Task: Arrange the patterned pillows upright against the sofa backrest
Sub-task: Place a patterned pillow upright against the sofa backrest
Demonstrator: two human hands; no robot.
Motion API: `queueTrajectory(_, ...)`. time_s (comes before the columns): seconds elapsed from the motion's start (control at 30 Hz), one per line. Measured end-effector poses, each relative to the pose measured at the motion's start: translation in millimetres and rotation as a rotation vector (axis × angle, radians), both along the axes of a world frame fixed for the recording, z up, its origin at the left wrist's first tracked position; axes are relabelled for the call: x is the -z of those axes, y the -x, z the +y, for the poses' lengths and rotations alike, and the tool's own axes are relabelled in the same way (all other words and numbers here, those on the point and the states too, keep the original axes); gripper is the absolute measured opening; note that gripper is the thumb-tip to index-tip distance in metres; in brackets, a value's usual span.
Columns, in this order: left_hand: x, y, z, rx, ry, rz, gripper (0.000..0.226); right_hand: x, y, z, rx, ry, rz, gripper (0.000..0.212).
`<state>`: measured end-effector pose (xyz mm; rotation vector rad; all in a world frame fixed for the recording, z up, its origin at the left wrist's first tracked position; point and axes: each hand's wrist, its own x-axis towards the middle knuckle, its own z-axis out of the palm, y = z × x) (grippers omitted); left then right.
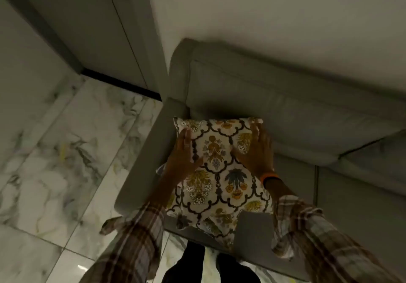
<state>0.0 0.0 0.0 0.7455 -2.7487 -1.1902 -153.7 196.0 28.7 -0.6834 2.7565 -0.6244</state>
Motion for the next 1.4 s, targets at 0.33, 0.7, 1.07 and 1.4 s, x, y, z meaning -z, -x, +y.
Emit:
queueTrajectory(0.33,30,23,37,-0.641,-0.595,-0.045,0.135,65,20,71,0.516,0.492,-0.795,0.084)
queueTrajectory(0.7,-33,134,209,-0.196,-0.568,0.186,0.083,-19,66,274,0.647,0.802,-0.52,0.089)
queueTrajectory(1.07,84,268,418,-0.057,-0.549,0.039,0.108,102,192,493,0.505,0.699,-0.408,0.085)
queueTrajectory(1.4,144,280,444,-0.178,-0.464,-0.132,0.119,192,215,513,0.542,0.687,-0.431,0.112)
